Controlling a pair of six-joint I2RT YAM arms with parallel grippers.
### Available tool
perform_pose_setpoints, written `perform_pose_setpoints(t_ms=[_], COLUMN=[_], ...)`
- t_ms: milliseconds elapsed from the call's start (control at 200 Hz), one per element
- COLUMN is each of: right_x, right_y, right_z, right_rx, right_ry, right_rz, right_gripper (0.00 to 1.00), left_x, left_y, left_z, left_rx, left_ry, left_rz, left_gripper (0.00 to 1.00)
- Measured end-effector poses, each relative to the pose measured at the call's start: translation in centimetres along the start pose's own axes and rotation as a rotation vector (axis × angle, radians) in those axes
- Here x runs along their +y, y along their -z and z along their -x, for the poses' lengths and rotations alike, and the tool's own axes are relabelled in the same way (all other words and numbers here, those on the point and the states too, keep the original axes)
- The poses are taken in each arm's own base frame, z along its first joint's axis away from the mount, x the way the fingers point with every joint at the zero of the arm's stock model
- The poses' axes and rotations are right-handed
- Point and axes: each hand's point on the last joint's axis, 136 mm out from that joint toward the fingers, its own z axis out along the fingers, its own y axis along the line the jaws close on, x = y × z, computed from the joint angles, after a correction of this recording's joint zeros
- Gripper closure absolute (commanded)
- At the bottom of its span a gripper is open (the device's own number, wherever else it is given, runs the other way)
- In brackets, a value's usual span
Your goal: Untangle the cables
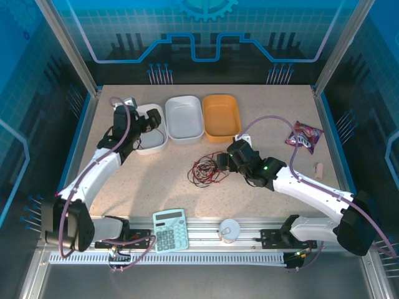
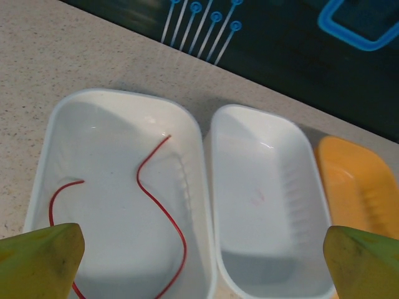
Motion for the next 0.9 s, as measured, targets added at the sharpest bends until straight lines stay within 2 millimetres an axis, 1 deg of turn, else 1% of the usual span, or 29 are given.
perform_pose_setpoints(t_ms=[80,160,260,375,480,540,605,720,816,901], right_x=[0.0,0.0,0.0,0.0,0.1,0.1,-0.1,-0.7,-1.2,-1.5], right_y=[-0.1,-0.3,-0.5,-0.5,-0.3,-0.3,-0.2,-0.2,-0.1,-0.1], right_z=[-0.1,-0.2,-0.4,-0.4,0.2,0.3,0.1,-0.2,-0.5,-0.7], right_rx=[0.003,0.008,0.015,0.027,0.017,0.018,0.024,0.034,0.044,0.047], right_ry=[0.001,0.004,0.007,0.007,-0.004,-0.009,-0.012,-0.022,-0.031,-0.037], right_rz=[-0.002,-0.006,-0.011,-0.022,-0.022,-0.023,-0.032,-0.062,-0.084,-0.101], right_gripper=[0.00,0.00,0.00,0.00,0.00,0.00,0.00,0.00,0.00,0.00], left_x=[-0.7,-1.5,-3.1,-5.3,-6.6,-6.9,-6.7,-6.3,-6.5,-6.9], left_y=[1.4,2.6,3.7,4.5,5.0,4.8,4.2,2.9,2.1,1.7], left_z=[-1.0,-2.8,-5.7,-9.4,-12.7,-14.2,-15.6,-17.6,-19.2,-20.6], left_rx=[0.015,0.048,0.112,0.205,0.288,0.330,0.366,0.415,0.451,0.484], left_ry=[0.001,0.010,0.007,0.003,0.030,0.064,0.103,0.145,0.157,0.153], left_rz=[-0.065,-0.126,-0.194,-0.256,-0.283,-0.273,-0.240,-0.186,-0.166,-0.154], left_gripper=[0.01,0.01,0.01,0.01,0.06,0.11,0.17,0.20,0.27,0.30])
